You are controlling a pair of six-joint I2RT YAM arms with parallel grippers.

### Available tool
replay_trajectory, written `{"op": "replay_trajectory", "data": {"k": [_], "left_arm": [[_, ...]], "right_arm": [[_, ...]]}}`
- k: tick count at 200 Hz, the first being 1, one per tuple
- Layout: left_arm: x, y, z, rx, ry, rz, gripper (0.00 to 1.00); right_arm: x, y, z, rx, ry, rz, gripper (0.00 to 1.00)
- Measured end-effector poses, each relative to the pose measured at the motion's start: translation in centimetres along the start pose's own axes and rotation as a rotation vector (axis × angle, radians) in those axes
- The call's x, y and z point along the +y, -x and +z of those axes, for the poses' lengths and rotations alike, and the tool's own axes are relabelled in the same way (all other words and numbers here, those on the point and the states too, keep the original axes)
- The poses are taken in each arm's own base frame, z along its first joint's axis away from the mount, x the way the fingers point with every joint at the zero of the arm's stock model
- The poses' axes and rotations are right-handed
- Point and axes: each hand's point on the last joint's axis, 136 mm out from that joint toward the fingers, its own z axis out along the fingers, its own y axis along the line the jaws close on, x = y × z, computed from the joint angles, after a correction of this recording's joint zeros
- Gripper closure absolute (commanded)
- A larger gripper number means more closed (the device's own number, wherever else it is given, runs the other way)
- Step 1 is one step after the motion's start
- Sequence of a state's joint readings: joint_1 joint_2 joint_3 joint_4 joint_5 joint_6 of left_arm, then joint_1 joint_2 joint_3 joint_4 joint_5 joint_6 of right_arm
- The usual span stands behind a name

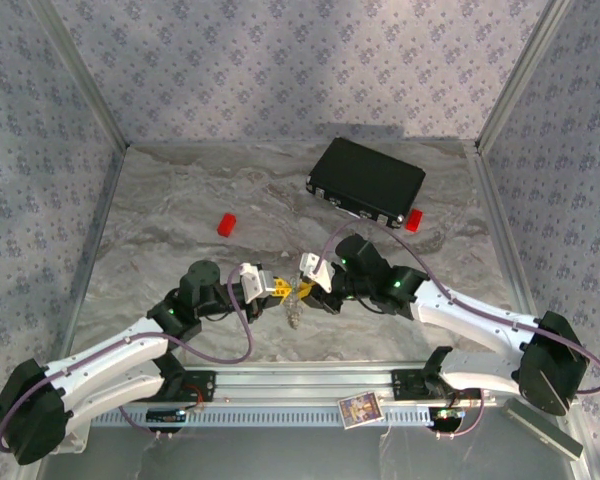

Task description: Put the keys on the keyring

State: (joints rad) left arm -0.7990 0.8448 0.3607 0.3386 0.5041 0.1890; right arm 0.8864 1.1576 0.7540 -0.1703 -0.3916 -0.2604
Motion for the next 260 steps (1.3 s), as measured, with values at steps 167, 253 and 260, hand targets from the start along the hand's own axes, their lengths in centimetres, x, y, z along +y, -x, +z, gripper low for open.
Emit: {"op": "replay_trajectory", "data": {"k": [167,253,260], "left_arm": [[0.0,-0.2,0.1,0.006,-0.001,0.008,1.0],[0.0,-0.4,0.1,0.004,-0.002,0.005,1.0],[-0.1,-0.4,0.1,0.003,-0.003,0.005,1.0]], "right_arm": [[-0.1,-0.8,0.7,0.053,0.008,-0.008,0.65],[0.2,1.8,-2.0,-0.102,-0.016,-0.054,0.7],[0.2,2.0,-2.0,-0.11,-0.016,-0.055,0.71]]}}
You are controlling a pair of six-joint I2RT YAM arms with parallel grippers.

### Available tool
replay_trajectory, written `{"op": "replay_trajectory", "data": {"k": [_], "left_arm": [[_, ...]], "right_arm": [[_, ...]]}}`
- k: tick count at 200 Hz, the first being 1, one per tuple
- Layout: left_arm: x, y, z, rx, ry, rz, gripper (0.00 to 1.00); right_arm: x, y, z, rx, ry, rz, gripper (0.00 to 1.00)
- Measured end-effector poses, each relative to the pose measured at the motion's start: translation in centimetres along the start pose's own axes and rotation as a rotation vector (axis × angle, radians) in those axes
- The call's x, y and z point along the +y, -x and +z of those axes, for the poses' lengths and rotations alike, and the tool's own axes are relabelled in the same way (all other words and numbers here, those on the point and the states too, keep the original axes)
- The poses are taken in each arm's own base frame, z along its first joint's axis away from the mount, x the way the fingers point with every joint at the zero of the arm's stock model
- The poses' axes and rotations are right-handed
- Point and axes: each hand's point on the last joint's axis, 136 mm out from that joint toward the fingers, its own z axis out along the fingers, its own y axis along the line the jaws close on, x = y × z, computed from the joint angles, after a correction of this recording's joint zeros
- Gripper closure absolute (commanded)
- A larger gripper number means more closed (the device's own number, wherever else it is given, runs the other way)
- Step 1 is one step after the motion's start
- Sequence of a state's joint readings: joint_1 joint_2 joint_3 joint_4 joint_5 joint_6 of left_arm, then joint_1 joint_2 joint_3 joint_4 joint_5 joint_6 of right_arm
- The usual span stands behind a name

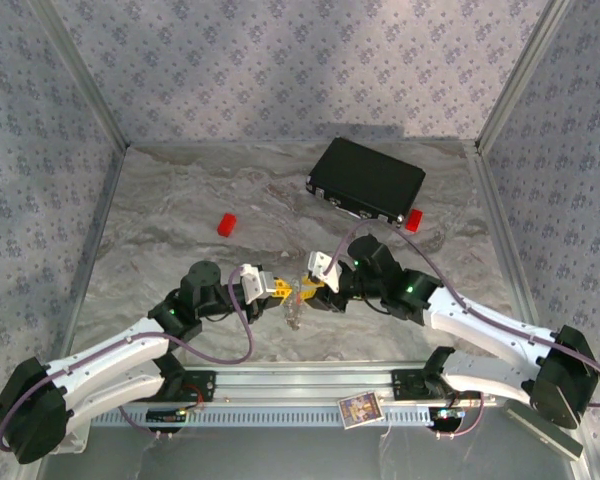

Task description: Put the keys on the keyring

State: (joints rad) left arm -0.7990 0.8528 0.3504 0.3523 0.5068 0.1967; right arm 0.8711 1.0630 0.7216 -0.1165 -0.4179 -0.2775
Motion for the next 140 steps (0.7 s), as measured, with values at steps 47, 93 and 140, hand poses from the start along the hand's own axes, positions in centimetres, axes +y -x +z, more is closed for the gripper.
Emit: {"op": "replay_trajectory", "data": {"k": [47,93,140], "left_arm": [[0.0,0.0,0.0,-0.002,-0.002,0.001,1.0],[-0.1,0.1,0.0,-0.005,-0.004,0.002,1.0],[0.0,0.1,0.0,-0.005,0.0,0.001,0.84]], "right_arm": [[0.1,0.9,0.5,-0.037,0.012,-0.011,0.78],[0.2,0.7,1.0,-0.032,0.022,-0.011,0.94],[0.6,0.5,0.9,-0.004,0.042,-0.007,1.0]]}}
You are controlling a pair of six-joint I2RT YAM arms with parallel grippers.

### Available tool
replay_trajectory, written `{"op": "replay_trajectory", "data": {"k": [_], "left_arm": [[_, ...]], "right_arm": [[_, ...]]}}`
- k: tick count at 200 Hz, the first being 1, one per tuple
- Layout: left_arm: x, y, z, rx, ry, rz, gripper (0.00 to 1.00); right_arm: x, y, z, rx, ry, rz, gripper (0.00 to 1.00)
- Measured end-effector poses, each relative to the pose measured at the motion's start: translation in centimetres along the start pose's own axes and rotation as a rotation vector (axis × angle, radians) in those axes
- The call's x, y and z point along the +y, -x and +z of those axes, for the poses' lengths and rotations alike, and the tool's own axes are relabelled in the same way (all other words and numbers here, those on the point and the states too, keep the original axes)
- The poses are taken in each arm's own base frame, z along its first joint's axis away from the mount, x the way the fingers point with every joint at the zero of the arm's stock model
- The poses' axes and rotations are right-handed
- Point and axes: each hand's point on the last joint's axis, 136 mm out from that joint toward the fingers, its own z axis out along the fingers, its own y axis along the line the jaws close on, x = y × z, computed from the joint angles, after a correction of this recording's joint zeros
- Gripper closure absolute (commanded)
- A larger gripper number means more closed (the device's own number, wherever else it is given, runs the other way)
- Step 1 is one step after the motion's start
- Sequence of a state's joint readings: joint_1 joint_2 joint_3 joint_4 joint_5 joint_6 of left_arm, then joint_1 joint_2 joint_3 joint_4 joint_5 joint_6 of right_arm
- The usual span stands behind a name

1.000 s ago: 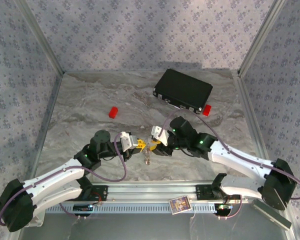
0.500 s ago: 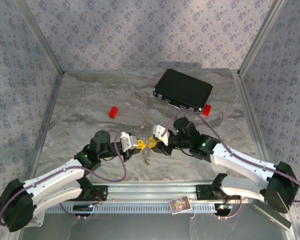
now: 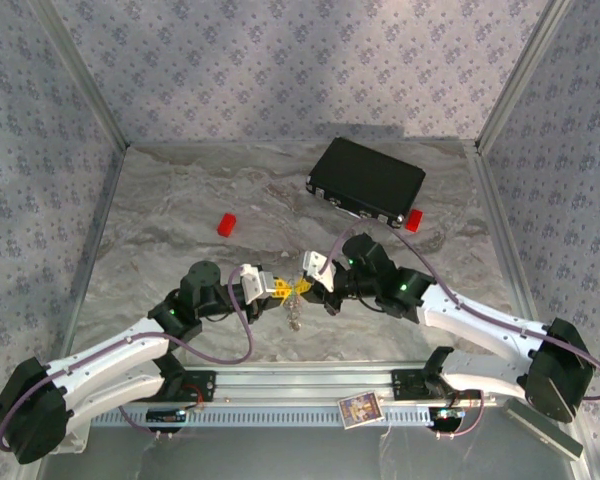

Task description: Put the keys on the keyring

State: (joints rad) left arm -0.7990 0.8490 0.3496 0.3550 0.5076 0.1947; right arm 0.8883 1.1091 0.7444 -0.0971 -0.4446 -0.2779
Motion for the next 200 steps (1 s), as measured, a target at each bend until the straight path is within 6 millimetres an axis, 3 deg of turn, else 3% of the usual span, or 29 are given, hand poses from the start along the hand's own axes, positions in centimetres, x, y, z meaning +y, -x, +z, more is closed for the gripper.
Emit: {"op": "replay_trajectory", "data": {"k": [99,112,147,174,200], "left_arm": [[0.2,-0.8,-0.5,0.098,0.015,0.009,0.81],[0.1,-0.8,-0.5,0.102,0.011,0.008,0.83],[-0.2,-0.9,-0.6,0.105,-0.008,0.01,1.0],[-0.4,-0.8,-0.6,0.104,-0.017,0.012,1.0],[-0.4,-0.6,-0.5,0.072,-0.013,0.006,1.0]], "right_arm": [[0.7,0.3,0.6,0.191,-0.019,-0.113,1.0],[0.8,0.3,0.7,0.199,-0.021,-0.129,1.0],[0.7,0.5,0.9,0.206,-0.027,-0.14,1.0],[0.6,0.5,1.0,0.192,-0.031,-0.129,0.74],[0.2,0.2,0.3,0.123,-0.044,-0.096,0.7]]}}
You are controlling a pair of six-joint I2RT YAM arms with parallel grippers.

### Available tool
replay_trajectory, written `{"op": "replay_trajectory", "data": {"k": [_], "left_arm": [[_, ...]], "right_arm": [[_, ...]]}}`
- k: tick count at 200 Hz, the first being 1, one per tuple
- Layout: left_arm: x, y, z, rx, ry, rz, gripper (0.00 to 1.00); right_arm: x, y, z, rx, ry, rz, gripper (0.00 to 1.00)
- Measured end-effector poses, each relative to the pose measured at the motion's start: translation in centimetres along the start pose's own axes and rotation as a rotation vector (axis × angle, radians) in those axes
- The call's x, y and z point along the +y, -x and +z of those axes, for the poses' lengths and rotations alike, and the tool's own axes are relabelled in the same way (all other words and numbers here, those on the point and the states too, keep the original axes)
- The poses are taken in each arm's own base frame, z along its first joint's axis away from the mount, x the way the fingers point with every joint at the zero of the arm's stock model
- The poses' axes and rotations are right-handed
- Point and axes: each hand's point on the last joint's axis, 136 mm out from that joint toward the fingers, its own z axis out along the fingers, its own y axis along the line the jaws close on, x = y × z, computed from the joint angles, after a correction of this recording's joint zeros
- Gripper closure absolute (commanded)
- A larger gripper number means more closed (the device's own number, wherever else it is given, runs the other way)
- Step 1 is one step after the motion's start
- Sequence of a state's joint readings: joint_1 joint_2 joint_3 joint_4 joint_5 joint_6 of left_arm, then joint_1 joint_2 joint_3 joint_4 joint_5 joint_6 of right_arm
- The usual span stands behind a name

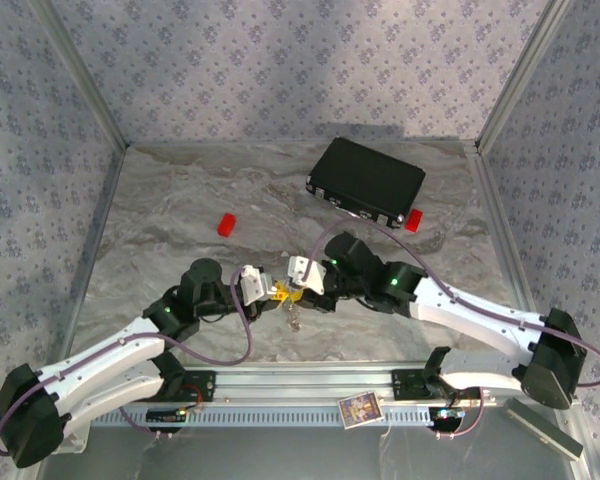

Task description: Put the keys on the keyring

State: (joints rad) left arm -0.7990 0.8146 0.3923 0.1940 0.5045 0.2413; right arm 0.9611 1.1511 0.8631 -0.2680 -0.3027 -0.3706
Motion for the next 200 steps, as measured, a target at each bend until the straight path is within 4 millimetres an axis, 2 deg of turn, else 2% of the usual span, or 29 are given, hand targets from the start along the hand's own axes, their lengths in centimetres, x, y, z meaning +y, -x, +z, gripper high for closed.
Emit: {"op": "replay_trajectory", "data": {"k": [42,120,148,171,178,189,200], "left_arm": [[0.0,-0.2,0.1,-0.069,0.015,-0.026,1.0],[0.1,0.3,0.1,-0.098,0.019,-0.042,1.0],[0.1,0.3,0.1,-0.099,0.016,-0.042,1.0],[0.1,0.3,0.1,-0.1,0.015,-0.042,1.0],[0.1,0.3,0.1,-0.1,0.016,-0.042,0.95],[0.1,0.3,0.1,-0.097,0.016,-0.043,0.82],[0.1,0.3,0.1,-0.097,0.015,-0.046,0.78]], "right_arm": [[-0.5,-1.2,-0.6,-0.092,-0.004,0.107,0.69],[-0.1,-0.6,0.1,-0.166,0.036,0.16,0.72],[0.0,-0.3,0.2,-0.178,0.049,0.164,0.79],[0.0,-0.4,0.5,-0.177,0.058,0.169,0.9],[0.0,-0.4,0.5,-0.176,0.061,0.172,0.94],[0.1,-0.4,0.6,-0.174,0.067,0.175,0.99],[0.2,-0.5,0.6,-0.172,0.071,0.173,1.0]]}}
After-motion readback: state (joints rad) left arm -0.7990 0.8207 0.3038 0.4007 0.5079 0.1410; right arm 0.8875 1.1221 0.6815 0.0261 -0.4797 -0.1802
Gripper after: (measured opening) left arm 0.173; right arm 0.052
